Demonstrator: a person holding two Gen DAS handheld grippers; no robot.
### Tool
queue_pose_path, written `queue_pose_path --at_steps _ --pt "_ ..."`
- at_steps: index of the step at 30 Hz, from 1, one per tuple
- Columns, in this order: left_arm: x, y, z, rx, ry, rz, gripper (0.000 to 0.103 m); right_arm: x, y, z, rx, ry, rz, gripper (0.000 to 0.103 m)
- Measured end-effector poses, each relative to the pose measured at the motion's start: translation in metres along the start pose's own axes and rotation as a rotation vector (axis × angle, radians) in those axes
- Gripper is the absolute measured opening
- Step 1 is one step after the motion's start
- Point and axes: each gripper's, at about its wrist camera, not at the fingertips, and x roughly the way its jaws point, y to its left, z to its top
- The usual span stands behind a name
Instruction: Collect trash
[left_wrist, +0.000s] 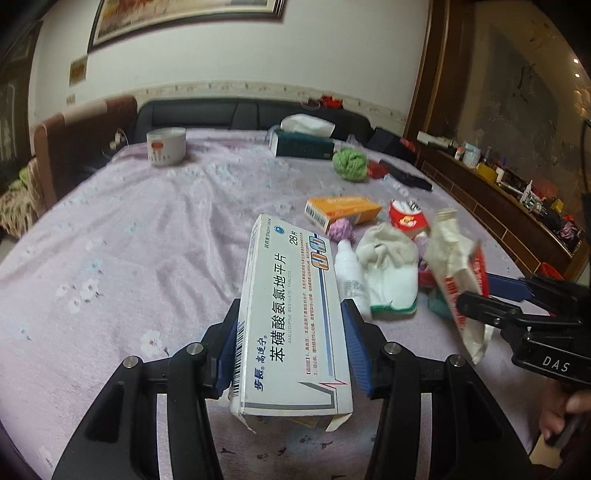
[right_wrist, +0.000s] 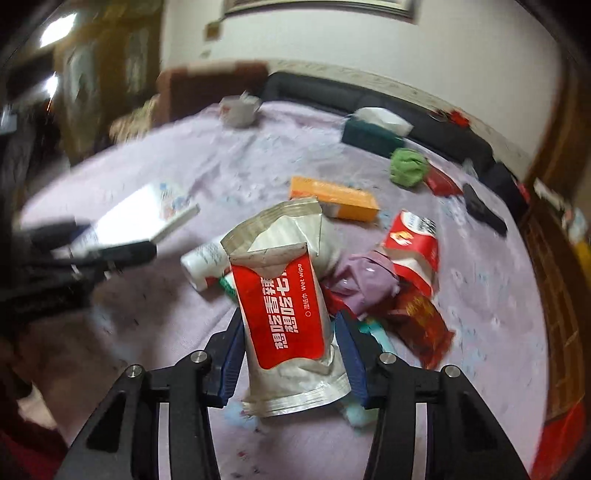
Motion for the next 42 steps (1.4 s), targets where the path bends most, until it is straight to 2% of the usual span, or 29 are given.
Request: queue_pose_path --at_steps 2,6,14,17,29,42 --pt "-0.002 -0.008 0.000 0.005 -0.021 0.002 0.050 -0.009 -0.005 -0.006 0.106 -0.032 0.003 0.051" --pt "-0.003 -0.034 -0.002 0.032 -0.037 -0.035 0.050 -0.024 -0.006 -0.018 0.208 -0.102 -0.134 0.051" --pt "0.007 -0.078 -0.003 0.079 -0.031 -0.063 0.050 -0.037 -0.038 -0.034 0.316 -0.131 -0.178 0.052" --pt "0.011 -0.089 -0.005 0.103 -0.026 -0.048 0.050 -0.045 -0.053 -0.043 0.357 -0.146 -0.188 0.052" --pt "0.016 -0.092 -0.007 0.106 -0.005 0.006 0.050 -0.044 -0.070 -0.055 0.395 -0.166 -0.225 0.052" --pt "0.015 -0.093 -0.007 0.108 -0.006 0.010 0.050 -0.042 -0.071 -0.057 0.383 -0.162 -0.233 0.052"
